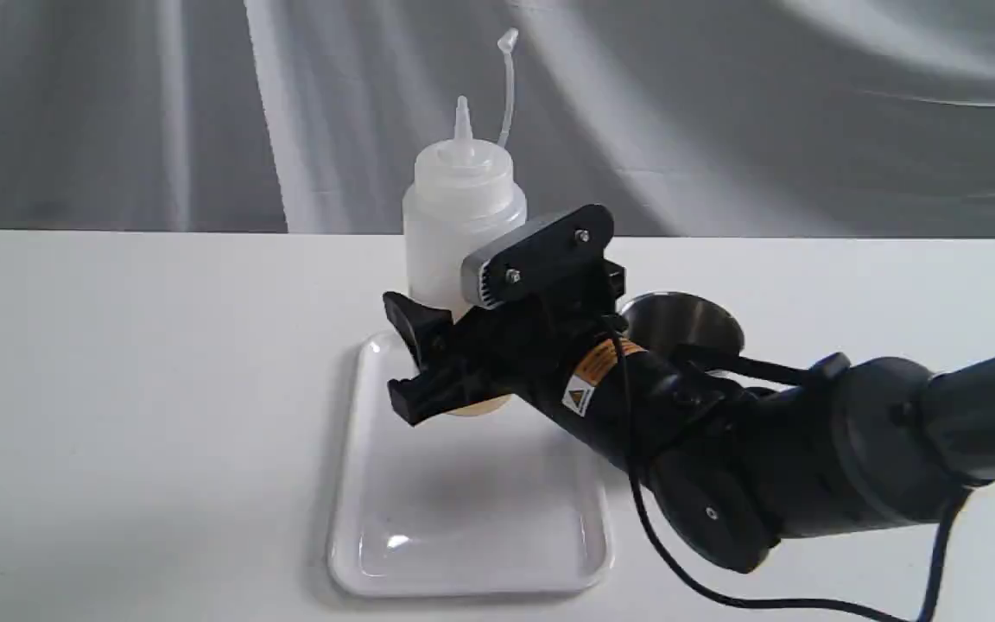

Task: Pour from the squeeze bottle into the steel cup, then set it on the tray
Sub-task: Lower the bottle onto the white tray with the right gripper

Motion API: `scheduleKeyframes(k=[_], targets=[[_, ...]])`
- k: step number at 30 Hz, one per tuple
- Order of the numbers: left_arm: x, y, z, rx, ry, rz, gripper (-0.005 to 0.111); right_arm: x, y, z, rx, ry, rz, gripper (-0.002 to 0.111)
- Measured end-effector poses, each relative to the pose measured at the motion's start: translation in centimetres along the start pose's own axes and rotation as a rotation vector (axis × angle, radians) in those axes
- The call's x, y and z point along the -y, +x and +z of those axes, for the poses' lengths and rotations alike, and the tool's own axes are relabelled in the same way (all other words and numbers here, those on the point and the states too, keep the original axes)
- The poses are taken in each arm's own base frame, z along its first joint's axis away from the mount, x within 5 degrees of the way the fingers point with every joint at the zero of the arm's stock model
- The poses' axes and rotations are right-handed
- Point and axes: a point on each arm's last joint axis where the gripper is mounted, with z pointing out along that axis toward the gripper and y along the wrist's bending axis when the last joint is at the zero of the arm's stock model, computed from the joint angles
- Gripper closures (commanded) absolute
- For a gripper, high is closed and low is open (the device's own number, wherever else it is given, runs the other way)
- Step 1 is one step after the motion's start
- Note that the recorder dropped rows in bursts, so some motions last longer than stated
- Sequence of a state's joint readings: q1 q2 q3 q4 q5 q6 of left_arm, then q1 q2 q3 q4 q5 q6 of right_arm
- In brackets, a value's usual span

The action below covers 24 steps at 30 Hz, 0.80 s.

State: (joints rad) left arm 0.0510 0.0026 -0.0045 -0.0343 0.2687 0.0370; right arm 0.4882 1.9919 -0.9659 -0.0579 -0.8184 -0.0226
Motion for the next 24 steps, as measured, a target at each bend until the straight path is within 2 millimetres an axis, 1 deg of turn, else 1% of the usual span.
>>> scheduleKeyframes(k=[6, 11, 16, 24], targets=[[0.0, 0.0, 0.0, 0.000, 0.000, 0.000, 0.098, 0.0, 1.8, 1.9, -0.022, 0.004, 0.006, 0.108], [0.0, 0.0, 0.0, 0.000, 0.000, 0.000, 0.098, 0.0, 3.8, 2.9, -0.057, 0.004, 0.009, 0.108], [0.0, 0.0, 0.0, 0.000, 0.000, 0.000, 0.098, -0.1, 5.5, 3.3, -0.087, 0.003, 0.012, 0.108], [0.0, 0.0, 0.0, 0.000, 0.000, 0.000, 0.098, -0.2, 6.9, 3.5, -0.073, 0.003, 0.014, 0.108]])
